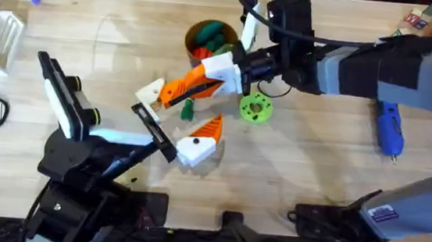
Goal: Pick up the gripper from the table and insert it into the empty holder that is missing its gripper. Then pick up a screw, insert it into the mounting hole, and use the screwdriver to tighten it. Finally, clean up the table by picking up the vegetable and placing it into the bucket.
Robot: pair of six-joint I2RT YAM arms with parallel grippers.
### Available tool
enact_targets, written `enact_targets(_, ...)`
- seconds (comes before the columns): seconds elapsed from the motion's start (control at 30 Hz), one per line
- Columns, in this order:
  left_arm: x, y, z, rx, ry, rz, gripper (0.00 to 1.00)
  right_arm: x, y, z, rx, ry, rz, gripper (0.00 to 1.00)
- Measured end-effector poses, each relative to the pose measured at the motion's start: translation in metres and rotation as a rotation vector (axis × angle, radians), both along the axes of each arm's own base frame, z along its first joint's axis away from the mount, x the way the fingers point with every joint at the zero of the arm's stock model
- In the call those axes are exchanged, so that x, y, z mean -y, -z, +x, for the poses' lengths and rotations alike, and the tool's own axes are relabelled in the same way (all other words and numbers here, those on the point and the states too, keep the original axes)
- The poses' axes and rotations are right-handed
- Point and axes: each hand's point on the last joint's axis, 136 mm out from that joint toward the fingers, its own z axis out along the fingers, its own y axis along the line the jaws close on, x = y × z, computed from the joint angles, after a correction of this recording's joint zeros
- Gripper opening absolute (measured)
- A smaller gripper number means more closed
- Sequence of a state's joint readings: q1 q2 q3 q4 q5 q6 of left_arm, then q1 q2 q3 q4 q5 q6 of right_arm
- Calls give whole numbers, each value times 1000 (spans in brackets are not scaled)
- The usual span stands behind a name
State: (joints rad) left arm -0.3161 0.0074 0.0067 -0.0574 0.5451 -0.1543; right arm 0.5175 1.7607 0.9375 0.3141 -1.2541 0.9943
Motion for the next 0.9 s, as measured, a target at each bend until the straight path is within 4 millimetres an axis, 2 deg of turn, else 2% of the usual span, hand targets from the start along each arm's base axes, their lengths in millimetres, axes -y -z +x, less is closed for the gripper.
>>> enact_targets(0.57, -1, 0, 1, 17, -3, 15, 986, -5, 0, 3, 43, 14, 2, 8)
enact_targets(0.9, -8, 1, 8, 23, -60, 26, 987, -18, 3, 10, 161, -3, 74, 8)
